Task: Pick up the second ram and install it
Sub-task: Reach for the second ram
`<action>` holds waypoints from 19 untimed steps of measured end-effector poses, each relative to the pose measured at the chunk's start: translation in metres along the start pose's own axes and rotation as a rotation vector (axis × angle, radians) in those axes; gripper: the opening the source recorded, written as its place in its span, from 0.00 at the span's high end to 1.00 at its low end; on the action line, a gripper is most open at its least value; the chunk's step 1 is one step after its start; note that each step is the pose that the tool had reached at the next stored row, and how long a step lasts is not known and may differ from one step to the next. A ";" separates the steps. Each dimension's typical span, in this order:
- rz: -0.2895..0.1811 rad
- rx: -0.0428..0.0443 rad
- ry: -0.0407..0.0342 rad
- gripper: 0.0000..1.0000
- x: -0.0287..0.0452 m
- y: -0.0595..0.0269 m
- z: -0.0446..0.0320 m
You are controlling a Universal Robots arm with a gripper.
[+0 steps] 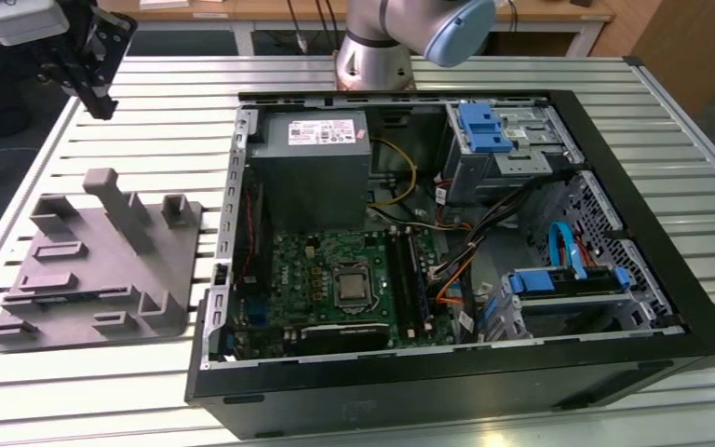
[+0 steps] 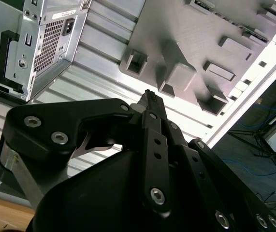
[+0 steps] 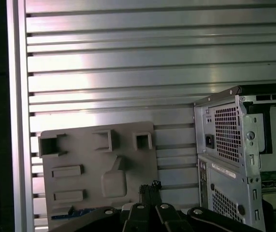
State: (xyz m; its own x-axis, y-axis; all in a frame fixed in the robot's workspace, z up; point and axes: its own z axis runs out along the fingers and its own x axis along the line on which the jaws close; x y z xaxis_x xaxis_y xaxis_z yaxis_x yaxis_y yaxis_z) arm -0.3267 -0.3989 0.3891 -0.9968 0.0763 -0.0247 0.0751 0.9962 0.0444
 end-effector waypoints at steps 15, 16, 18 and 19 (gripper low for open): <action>0.000 0.0001 0.0001 0.90 0.0107 -0.0008 0.0004; 0.000 0.0000 0.0000 0.90 0.0114 -0.0009 0.0004; 0.000 0.0000 0.0000 0.90 0.0127 -0.0010 0.0005; 0.000 0.0000 0.0000 0.90 0.0133 -0.0010 0.0005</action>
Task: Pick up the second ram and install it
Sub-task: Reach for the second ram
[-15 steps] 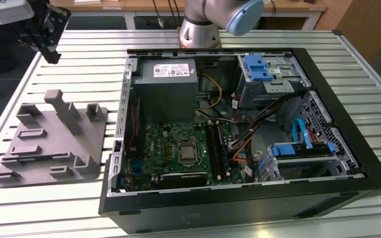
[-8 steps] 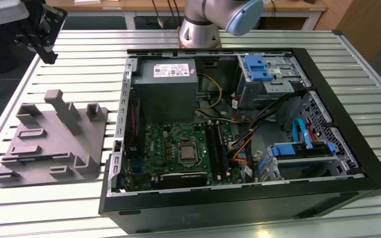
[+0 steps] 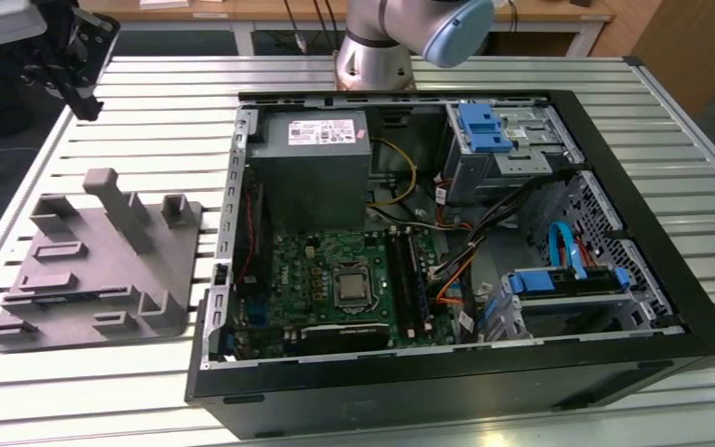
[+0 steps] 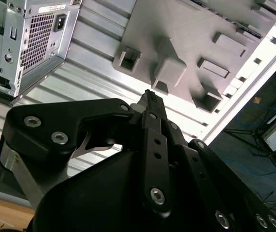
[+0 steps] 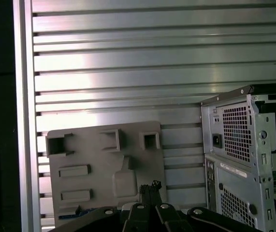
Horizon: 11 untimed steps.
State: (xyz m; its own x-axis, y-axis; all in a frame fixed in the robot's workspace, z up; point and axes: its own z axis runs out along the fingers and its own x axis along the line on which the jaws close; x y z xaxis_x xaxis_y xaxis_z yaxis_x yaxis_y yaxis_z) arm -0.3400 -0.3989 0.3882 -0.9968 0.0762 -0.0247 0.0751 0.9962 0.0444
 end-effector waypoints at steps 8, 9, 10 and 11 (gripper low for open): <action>0.000 -0.0001 -0.0001 0.90 0.0041 -0.0004 0.0011; 0.000 0.0000 0.0000 0.90 0.0044 -0.0004 0.0013; 0.000 0.0001 0.0001 0.90 0.0047 -0.0005 0.0018; 0.000 0.0000 0.0000 0.90 0.0049 -0.0005 0.0023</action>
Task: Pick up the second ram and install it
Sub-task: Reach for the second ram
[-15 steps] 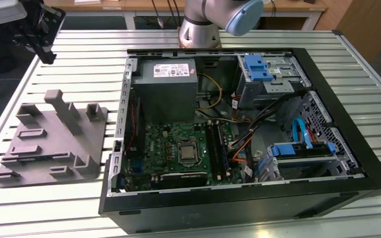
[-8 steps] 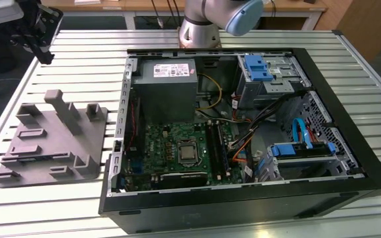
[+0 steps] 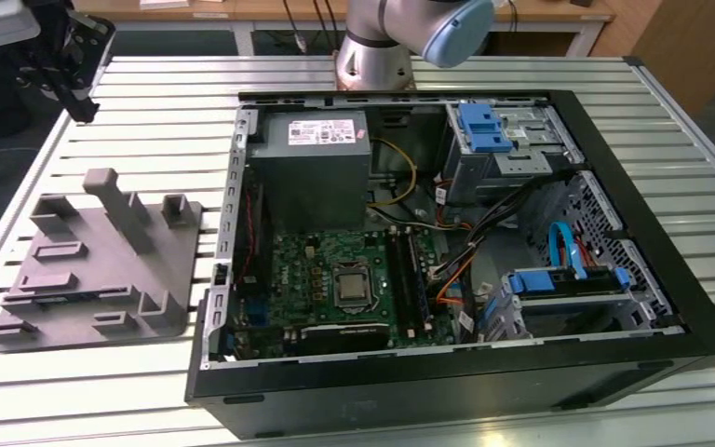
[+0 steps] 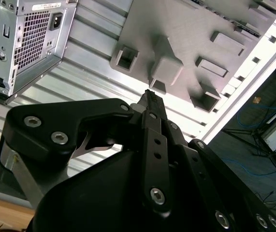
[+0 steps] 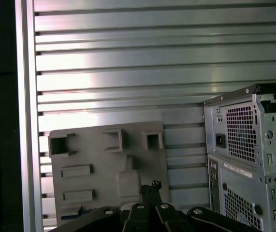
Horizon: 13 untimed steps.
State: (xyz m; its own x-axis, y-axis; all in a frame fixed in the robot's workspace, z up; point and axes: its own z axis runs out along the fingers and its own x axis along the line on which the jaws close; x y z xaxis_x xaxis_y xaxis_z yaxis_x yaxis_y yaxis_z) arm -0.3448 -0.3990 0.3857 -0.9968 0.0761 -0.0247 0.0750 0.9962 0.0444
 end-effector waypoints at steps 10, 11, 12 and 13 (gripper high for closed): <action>0.000 0.0000 0.0002 0.90 0.0105 -0.0070 0.0037; 0.000 0.0001 0.0027 0.90 0.0106 -0.0078 0.0042; 0.000 0.0015 0.0135 0.90 0.0105 -0.0082 0.0045; 0.000 0.0048 0.0284 0.90 0.0105 -0.0084 0.0047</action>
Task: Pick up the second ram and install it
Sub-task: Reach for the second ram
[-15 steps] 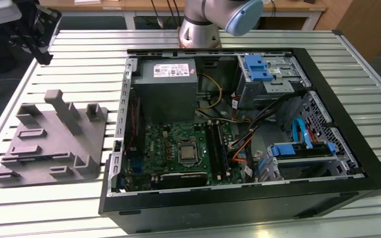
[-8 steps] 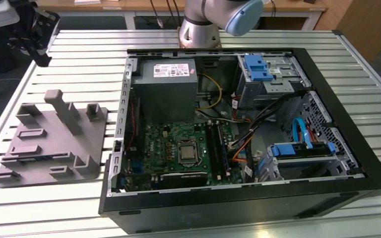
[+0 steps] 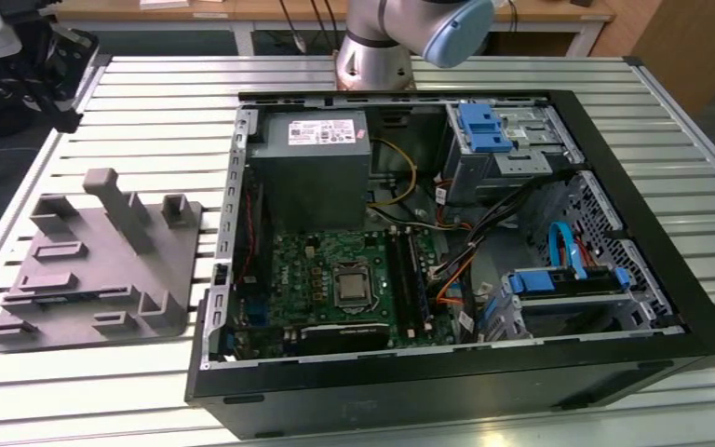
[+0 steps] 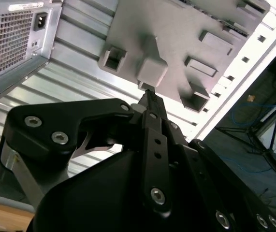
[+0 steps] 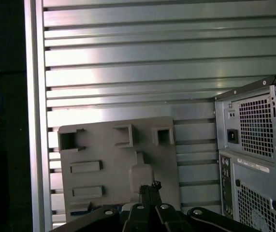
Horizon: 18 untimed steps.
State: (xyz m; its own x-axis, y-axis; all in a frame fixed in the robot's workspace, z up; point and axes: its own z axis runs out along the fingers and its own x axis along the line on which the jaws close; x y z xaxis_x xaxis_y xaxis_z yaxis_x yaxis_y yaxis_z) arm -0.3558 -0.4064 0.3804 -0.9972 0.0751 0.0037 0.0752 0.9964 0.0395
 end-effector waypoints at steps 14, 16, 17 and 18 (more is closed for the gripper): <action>-0.009 0.0060 0.0286 0.90 0.0032 -0.0027 0.0020; -0.009 0.0060 0.0286 0.90 0.0041 -0.0039 0.0027; -0.009 0.0060 0.0285 0.90 0.0045 -0.0043 0.0031; -0.009 0.0061 0.0286 0.90 0.0049 -0.0047 0.0034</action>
State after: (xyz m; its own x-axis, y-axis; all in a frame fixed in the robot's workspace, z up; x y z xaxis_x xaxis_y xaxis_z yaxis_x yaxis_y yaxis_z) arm -0.3611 -0.4105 0.3769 -0.9974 0.0653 0.0320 0.0664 0.9972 0.0336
